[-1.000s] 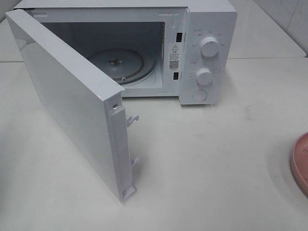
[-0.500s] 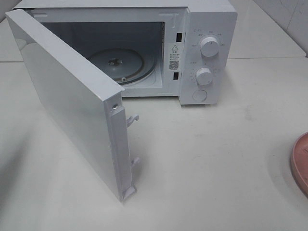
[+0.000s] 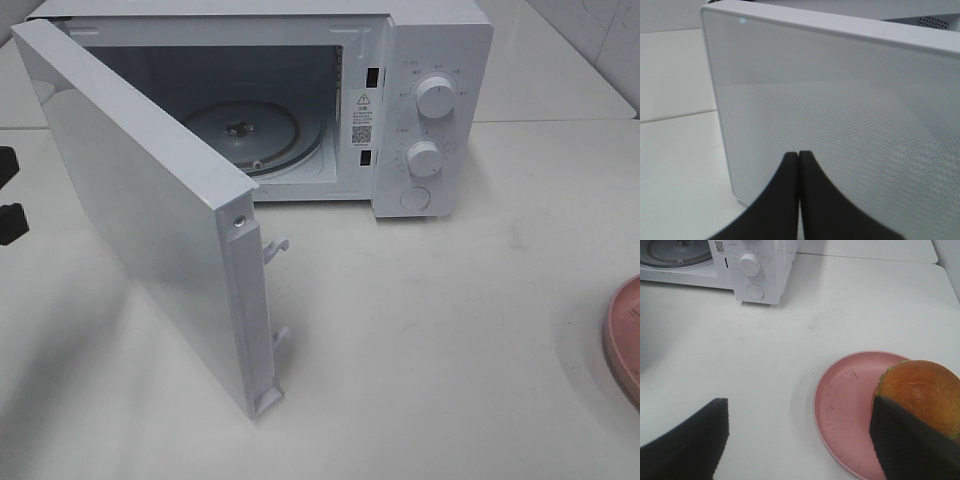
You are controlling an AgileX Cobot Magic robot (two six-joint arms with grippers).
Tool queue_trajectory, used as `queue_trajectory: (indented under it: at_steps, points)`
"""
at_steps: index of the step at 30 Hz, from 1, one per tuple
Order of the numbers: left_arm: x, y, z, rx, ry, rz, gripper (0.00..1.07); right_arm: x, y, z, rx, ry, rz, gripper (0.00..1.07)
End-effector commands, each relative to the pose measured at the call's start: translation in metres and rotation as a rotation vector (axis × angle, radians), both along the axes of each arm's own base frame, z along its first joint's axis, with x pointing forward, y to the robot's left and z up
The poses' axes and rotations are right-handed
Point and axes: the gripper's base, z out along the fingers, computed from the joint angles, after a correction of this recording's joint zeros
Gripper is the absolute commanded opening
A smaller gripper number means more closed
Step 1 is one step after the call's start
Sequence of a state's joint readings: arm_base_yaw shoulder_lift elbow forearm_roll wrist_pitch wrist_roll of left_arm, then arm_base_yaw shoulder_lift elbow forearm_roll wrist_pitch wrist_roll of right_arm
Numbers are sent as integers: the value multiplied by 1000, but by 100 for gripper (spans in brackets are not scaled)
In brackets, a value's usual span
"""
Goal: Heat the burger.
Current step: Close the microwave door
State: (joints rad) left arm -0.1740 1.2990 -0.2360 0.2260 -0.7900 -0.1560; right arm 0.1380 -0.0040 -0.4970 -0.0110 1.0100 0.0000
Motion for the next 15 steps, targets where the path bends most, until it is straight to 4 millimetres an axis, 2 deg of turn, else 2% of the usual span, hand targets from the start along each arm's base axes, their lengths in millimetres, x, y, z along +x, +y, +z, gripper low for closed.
queue_trajectory:
  at_steps: [1, 4, 8, 9, 12, 14, 15]
  points:
    - [6, -14, -3, -41, -17, 4, 0, -4, 0, 1, 7, -41, -7, 76]
    - [6, -17, -5, -49, -14, 1, 0, -4, 0, 1, 7, -41, -7, 76]
    - [11, -32, -12, -54, -1, -15, 0, -4, 0, 1, 7, -41, -7, 76]
    - [13, -41, -13, -54, 2, -34, 0, -4, 0, 1, 7, -41, -7, 76]
    - [16, -46, -12, -62, 2, -39, 0, -4, 0, 1, 7, -41, -7, 76]
    - [25, -62, -11, -72, -2, -48, 0, -4, 0, 1, 7, -41, -7, 76]
    - [25, -62, -11, -72, -2, -48, 0, -4, 0, 1, 7, -41, -7, 76]
